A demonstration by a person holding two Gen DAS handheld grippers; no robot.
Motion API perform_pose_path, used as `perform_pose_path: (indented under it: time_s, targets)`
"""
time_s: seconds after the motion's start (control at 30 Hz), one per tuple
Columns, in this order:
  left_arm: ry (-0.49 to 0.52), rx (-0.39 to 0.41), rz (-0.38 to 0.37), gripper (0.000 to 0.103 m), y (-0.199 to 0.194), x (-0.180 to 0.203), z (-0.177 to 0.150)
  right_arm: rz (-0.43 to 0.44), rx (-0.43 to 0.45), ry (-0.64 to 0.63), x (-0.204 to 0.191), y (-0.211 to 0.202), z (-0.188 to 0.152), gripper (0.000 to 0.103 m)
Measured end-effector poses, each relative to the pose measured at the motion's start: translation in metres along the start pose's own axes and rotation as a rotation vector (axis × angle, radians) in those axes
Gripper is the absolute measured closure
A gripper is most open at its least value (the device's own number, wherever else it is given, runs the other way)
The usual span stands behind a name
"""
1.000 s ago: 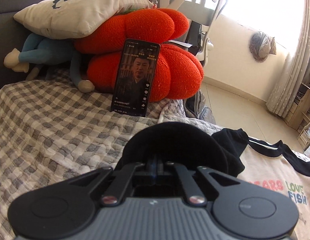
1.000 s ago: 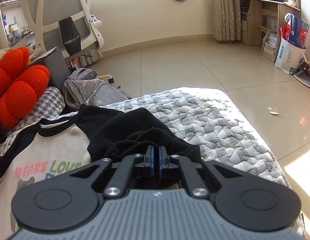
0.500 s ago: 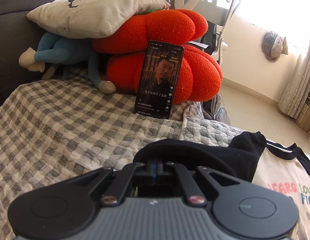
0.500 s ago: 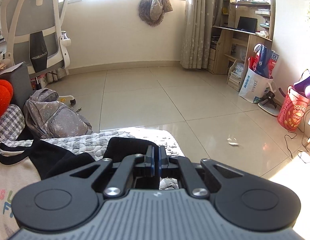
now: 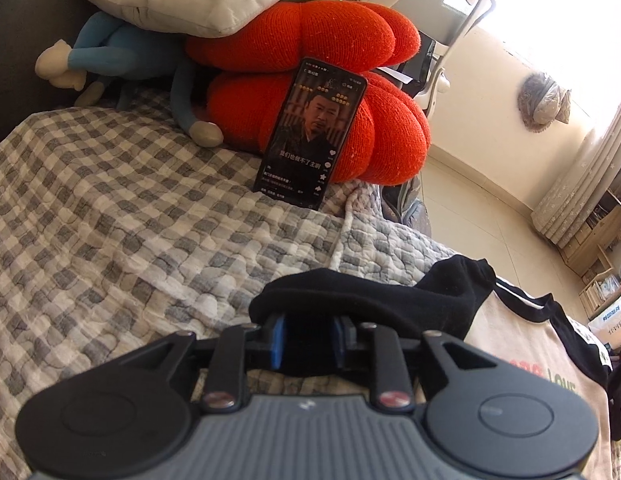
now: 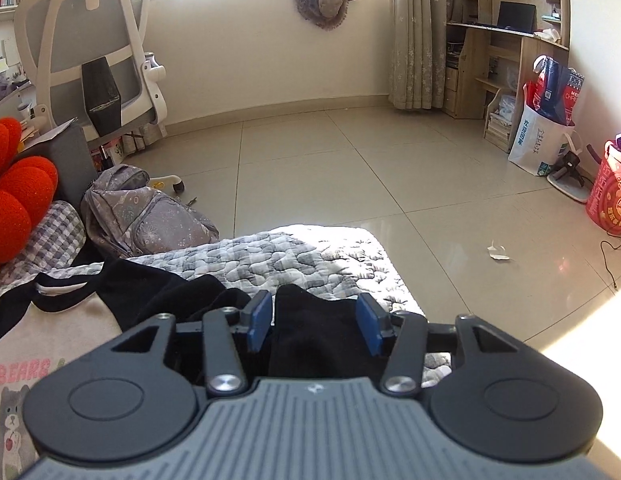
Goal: Fold clothes
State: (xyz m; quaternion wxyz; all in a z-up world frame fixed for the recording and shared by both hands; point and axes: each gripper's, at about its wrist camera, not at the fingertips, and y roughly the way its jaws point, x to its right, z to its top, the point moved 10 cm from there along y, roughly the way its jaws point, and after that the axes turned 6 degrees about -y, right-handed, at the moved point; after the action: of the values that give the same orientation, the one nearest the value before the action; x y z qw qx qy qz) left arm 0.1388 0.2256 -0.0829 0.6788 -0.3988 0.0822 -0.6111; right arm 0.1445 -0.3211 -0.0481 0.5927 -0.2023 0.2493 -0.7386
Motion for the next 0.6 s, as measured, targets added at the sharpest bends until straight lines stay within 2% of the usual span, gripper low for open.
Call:
perform_pose_path:
  time_s: [0.1,0.13,0.27,0.43,0.5,0.53,0.57,0.6]
  targets:
    - [0.0,0.006,0.038,0.065,-0.005,-0.006,0.003,0.028,-0.016,-0.003,-0.007,0.0,-0.002,0.052]
    - [-0.005,0.006,0.045,0.065,-0.006,-0.008,0.003,0.038,-0.021,0.001,-0.009,0.001,-0.002,0.052]
    - [-0.02,-0.025,0.041,0.056,-0.002,-0.012,0.002,0.086,-0.048,0.001,-0.023,0.006,-0.007,0.052]
    - [-0.036,-0.095,0.034,0.055,0.022,-0.011,-0.007,0.065,-0.083,-0.062,-0.038,0.021,-0.019,0.052]
    - [-0.045,-0.096,0.033,0.061,0.032,-0.01,-0.009,0.053,-0.1,-0.079,-0.04,0.028,-0.025,0.052]
    - [-0.049,-0.09,0.028,0.067,0.036,-0.01,-0.009,0.045,-0.107,-0.088,-0.041,0.031,-0.028,0.058]
    - [-0.049,-0.075,0.024,0.08,0.038,-0.009,-0.007,0.033,-0.109,-0.096,-0.041,0.032,-0.029,0.063]
    - [-0.044,-0.055,0.026,0.086,0.039,-0.007,-0.004,0.021,-0.109,-0.106,-0.041,0.032,-0.03,0.069]
